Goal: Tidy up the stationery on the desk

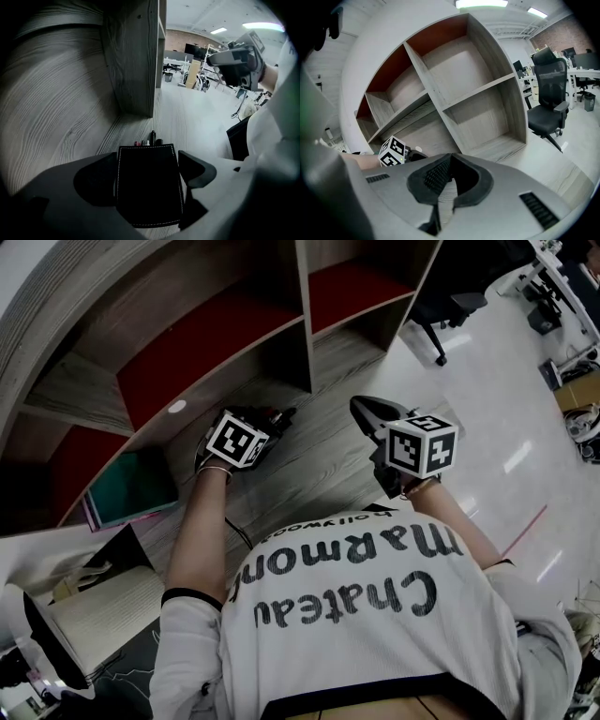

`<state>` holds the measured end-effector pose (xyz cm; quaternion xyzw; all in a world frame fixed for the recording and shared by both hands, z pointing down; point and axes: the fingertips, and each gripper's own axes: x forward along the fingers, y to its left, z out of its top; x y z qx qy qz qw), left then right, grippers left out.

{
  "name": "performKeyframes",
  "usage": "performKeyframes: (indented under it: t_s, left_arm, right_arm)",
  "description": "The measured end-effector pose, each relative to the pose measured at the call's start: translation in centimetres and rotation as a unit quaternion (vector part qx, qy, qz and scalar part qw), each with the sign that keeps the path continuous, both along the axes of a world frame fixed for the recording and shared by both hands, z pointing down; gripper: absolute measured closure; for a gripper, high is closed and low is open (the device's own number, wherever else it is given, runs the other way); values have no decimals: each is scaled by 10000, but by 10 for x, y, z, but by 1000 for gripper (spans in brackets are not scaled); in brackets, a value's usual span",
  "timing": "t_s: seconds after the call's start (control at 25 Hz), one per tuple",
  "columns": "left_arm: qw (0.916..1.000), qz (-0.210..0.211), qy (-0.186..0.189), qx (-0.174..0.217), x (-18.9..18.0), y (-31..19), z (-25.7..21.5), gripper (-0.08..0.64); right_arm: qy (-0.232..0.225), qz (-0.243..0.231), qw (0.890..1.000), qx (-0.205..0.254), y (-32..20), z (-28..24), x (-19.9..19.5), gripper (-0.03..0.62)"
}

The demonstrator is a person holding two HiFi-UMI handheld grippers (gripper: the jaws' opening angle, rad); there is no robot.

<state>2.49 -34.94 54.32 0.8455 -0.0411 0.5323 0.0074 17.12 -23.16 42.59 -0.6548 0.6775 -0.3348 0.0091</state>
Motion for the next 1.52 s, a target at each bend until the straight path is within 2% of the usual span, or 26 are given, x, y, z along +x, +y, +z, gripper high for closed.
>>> performKeyframes:
  t_s: [0.32, 0.64, 0.84, 1.08, 1.36, 1.52]
  left_arm:
    - [9999, 84, 51, -98, 3, -2, 1, 176]
    - [9997, 6, -155, -166, 2, -3, 5, 169]
    - [9988, 22, -413, -269, 2, -3, 6, 167]
    - [9977, 53, -634, -221, 1, -3, 9, 167]
    - [9984, -149, -508, -221, 0, -4, 5, 169]
    - [9990, -262, -299, -218, 2, -5, 4, 169]
  right_arm:
    - [-10, -37, 10000, -49, -1, 4, -1, 575]
    - [-25, -18, 10000, -57, 1, 5, 3, 575]
    - [-53, -27, 9999, -88, 2, 8, 3, 575]
    - [-145, 7, 9999, -62, 3, 9, 3, 575]
    - [-234, 24, 9997, -68, 2, 12, 3, 575]
    - [-231, 61, 9997, -77, 2, 13, 7, 575]
